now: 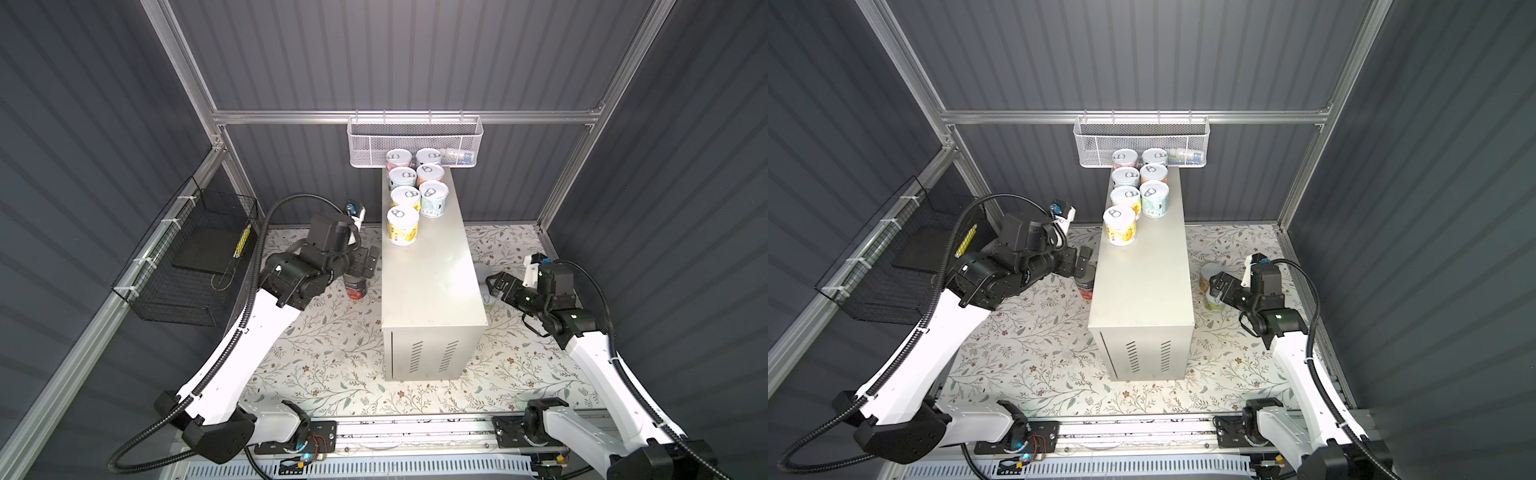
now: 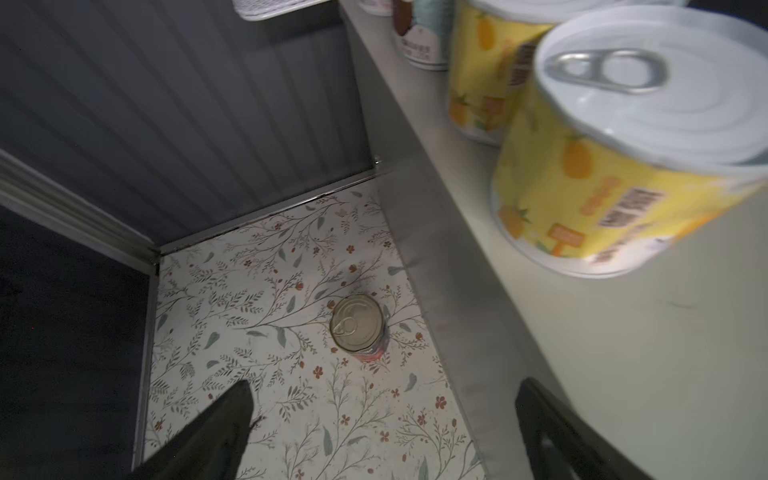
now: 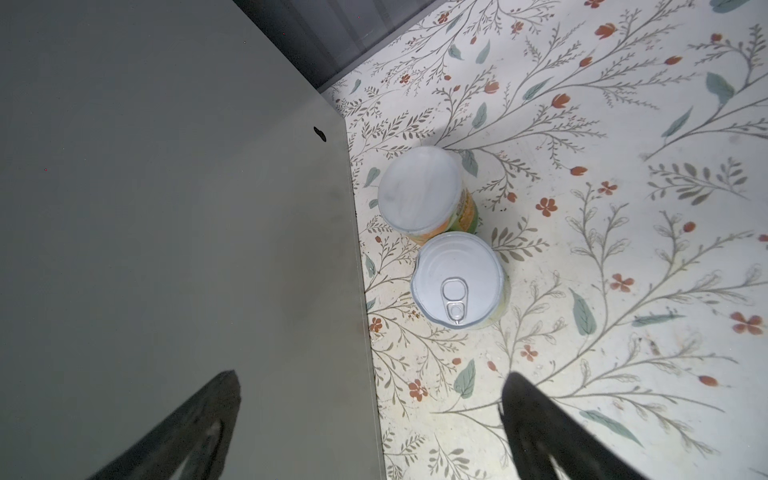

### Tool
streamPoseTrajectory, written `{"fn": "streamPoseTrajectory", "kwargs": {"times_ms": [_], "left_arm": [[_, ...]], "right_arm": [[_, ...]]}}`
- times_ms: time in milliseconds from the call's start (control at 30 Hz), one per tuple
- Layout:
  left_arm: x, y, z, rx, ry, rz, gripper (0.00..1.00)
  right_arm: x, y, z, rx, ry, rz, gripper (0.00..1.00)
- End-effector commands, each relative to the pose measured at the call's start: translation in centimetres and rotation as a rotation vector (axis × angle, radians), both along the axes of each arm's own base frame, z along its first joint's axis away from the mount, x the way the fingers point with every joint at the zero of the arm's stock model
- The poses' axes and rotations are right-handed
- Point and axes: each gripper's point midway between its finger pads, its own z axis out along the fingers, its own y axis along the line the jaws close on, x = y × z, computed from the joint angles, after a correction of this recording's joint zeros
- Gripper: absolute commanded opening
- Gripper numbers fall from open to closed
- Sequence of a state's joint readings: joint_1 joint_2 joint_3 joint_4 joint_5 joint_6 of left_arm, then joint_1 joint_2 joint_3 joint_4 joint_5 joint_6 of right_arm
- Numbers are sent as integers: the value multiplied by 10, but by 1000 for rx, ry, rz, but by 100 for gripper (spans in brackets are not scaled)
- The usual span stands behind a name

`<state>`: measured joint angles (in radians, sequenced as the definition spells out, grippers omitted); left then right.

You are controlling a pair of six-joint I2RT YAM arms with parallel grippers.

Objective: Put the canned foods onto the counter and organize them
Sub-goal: 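Open the left gripper and withdraw it down beside the cabinet, then lower the left gripper toward the red-labelled tomato can while the right gripper hovers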

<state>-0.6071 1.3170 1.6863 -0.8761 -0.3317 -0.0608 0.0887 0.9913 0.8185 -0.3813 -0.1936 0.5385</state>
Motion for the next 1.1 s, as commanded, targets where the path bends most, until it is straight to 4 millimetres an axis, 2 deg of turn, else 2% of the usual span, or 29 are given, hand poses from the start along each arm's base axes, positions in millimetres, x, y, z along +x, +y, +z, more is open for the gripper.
{"fn": "streamPoseTrajectory", "kwargs": {"times_ms": [0,400,1067], "left_arm": [[10,14,14,-44,-65,70,100],[52,-16,20,-71,-133,25,99],[70,-47,22,-129,-125,-61,97]], "right_arm": [[0,0,7,-13,-4,5,99],[-6,-5,10,-30,-9,-18,99],[-6,-1,5,-19,1,-1,99]]}}
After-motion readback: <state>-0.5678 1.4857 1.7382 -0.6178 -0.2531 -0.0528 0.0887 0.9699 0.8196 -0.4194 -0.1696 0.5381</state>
